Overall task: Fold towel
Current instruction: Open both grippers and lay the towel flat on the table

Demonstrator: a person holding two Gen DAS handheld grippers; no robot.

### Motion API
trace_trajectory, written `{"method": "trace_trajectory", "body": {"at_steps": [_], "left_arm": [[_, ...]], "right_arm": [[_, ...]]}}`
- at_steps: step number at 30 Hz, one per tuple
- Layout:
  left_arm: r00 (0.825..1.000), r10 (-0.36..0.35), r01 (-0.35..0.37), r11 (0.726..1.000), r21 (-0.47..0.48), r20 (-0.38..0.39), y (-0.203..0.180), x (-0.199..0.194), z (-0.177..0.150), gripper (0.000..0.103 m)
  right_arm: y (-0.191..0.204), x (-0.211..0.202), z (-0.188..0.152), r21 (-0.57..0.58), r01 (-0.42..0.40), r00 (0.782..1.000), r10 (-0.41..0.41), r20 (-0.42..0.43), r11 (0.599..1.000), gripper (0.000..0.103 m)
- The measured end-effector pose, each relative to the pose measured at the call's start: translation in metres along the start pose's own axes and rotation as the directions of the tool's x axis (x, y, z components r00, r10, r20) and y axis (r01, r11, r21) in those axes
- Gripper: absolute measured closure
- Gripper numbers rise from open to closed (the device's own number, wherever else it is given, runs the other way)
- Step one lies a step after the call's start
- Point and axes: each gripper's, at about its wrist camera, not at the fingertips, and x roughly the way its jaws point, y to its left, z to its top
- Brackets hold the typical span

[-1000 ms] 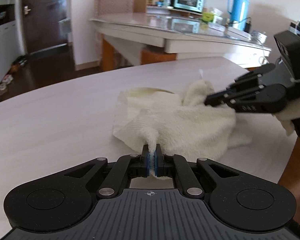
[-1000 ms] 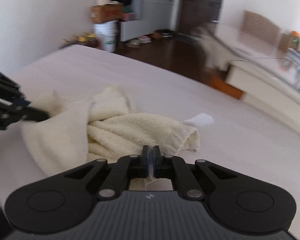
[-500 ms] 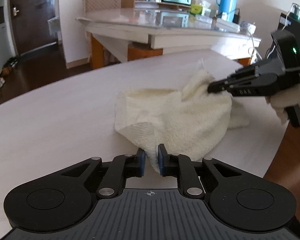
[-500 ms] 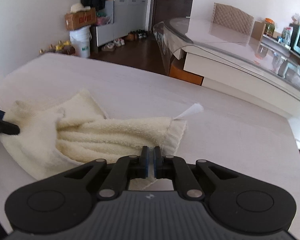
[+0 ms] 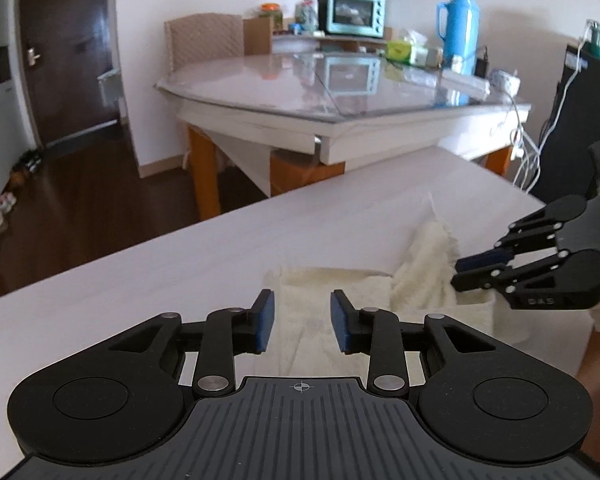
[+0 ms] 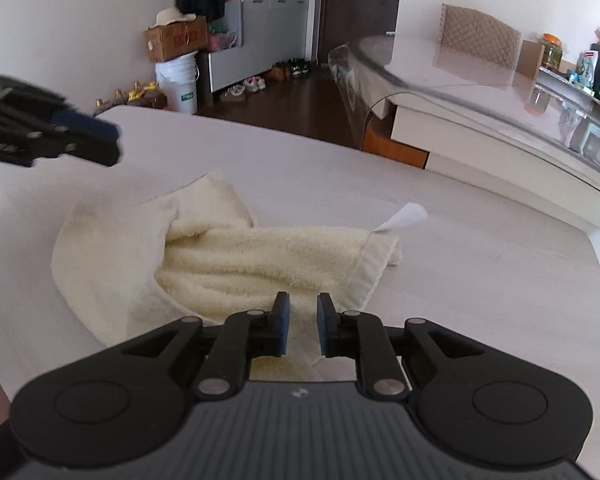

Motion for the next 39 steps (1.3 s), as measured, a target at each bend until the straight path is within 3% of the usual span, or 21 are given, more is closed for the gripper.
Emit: {"method": "trace_trajectory", "body": {"at_steps": [12,16,19,25,32,35,39], "left_arm": [[0.994,-0.021,0.023,0.999,0.024,-0.104,-0.003,0.073,-0.001,0.069],[0.995,0.001,0.003,0.999,0.045,-0.099,-0.006,0.069,-0.007,0.069],[0.995,0.024,-0.018,0.998,0.067,-0.099,-0.008,0.062,-0.012,0.069],[0.994,0.052,-0.048,0.998,0.047,-0.091,-0.002,0.057,-0.016,0.066],[0.992,0.099,-0.096,0.995,0.040,-0.081,0.004,0.054,-0.019,0.065],[0.989,0.121,-0.118,0.992,0.039,-0.086,0.006,0.050,-0.021,0.065],[0.986,0.144,-0.142,0.990,0.026,-0.087,0.009,0.041,-0.023,0.069]], "right_arm": [[0.002,0.006,-0.001,-0.018,0.011,1.000,-0.011,-0.004,1.000,0.084],[0.002,-0.004,-0.002,0.005,-0.012,0.998,0.012,0.055,1.000,0.084],[0.009,-0.010,-0.001,0.006,-0.076,0.993,0.076,0.086,0.997,0.084],[0.028,-0.002,-0.009,-0.042,-0.163,0.987,0.163,-0.007,0.986,0.085],[0.034,-0.034,-0.032,-0.023,-0.245,0.967,0.243,-0.075,0.969,0.085],[0.035,-0.040,-0.032,-0.037,-0.235,0.969,0.231,-0.088,0.971,0.085],[0.018,-0.036,-0.016,0.010,-0.147,0.989,0.147,0.022,0.989,0.084]]}}
